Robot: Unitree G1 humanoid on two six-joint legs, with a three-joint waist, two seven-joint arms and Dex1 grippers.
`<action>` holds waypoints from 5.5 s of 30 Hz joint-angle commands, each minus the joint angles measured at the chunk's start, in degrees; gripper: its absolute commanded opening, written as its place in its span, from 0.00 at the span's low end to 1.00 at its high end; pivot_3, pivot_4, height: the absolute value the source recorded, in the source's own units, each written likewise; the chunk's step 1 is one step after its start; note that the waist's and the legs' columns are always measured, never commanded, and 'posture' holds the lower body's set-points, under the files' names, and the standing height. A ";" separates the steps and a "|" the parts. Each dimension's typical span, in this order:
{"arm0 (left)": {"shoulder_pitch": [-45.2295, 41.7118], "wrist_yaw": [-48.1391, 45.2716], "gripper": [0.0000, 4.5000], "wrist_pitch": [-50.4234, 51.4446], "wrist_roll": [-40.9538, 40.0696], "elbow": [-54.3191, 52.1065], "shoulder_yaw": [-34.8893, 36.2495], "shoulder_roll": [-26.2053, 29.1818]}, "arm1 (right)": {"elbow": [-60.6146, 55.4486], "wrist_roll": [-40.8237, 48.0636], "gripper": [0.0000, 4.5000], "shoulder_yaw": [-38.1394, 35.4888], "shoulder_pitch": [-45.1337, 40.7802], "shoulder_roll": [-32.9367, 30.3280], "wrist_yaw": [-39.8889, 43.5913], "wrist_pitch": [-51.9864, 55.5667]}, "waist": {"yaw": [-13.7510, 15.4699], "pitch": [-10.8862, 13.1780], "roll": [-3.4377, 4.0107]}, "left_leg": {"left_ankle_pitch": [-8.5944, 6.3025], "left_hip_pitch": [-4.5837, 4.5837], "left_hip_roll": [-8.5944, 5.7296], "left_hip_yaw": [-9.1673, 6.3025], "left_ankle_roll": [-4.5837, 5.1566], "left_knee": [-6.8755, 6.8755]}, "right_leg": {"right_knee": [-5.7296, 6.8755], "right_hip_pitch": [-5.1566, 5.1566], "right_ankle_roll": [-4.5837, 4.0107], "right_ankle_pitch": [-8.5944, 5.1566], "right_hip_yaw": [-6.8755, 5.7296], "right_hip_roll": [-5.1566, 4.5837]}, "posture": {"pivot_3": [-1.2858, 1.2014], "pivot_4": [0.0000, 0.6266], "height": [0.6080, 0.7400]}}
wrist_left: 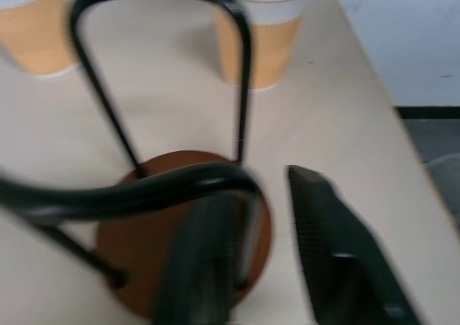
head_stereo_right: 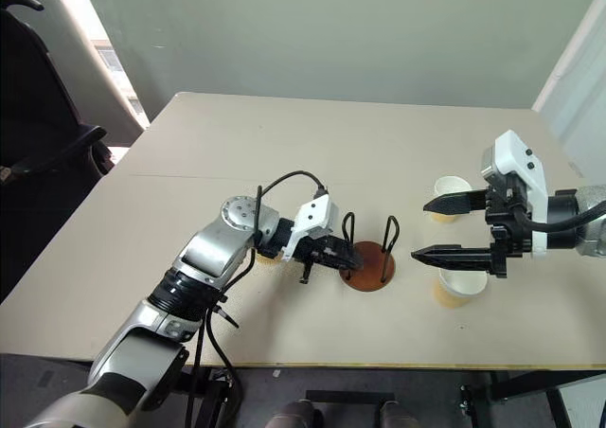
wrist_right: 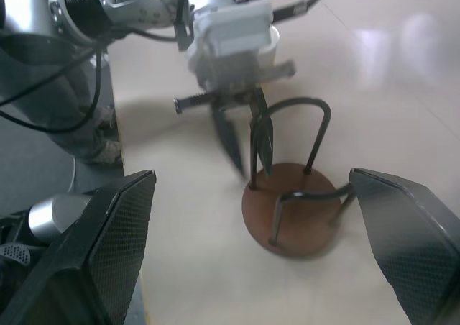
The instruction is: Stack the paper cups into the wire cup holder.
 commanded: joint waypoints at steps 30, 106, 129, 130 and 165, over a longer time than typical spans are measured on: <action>-5.15 -0.12 1.00 7.08 -10.79 -0.92 20.18 21.34 | 37.56 -44.19 1.00 28.58 -20.97 6.72 10.03 -37.83 | -0.86 -0.01 0.03 | -0.12 0.05 0.07 -0.01 0.21 -0.41 | 0.03 -0.31 -0.25 0.09 -0.02 -0.03 | 0.52 0.24 1.00; -2.87 -0.81 1.00 2.14 -9.80 -1.21 16.59 21.20 | 6.52 -49.18 0.09 31.76 -27.91 14.24 24.61 -28.16 | -1.30 0.01 0.04 | 0.78 -0.37 0.19 -0.25 -0.42 -1.01 | 0.16 -1.01 -1.01 0.39 -0.48 -0.04 | 0.52 0.24 1.00; -0.25 6.14 1.00 -9.81 7.08 -1.57 11.48 27.54 | 6.16 -26.31 0.87 10.76 -22.09 16.84 15.25 -2.82 | -0.95 0.00 0.02 | 1.09 -0.43 0.18 -0.26 -0.96 -1.09 | 0.03 -1.02 -1.03 0.36 -0.48 -0.03 | 0.52 0.24 1.00; -0.09 6.78 1.00 -10.56 8.81 -1.46 10.78 27.95 | 6.41 -25.42 0.87 10.21 -20.59 15.74 15.60 -2.59 | -0.90 0.00 0.02 | 1.10 -0.45 0.18 -0.25 -0.97 -1.08 | 0.02 -1.02 -1.03 0.36 -0.48 -0.03 | 0.52 0.24 1.00; 3.53 -1.57 1.00 -13.00 11.21 -5.47 8.82 33.91 | 8.42 -12.46 0.87 10.43 -18.93 10.20 13.66 -2.59 | -1.25 -0.01 0.03 | 0.81 -0.46 0.19 -0.28 -0.47 -1.12 | 0.20 -1.16 -1.11 0.37 -0.48 -0.01 | 0.52 0.24 1.00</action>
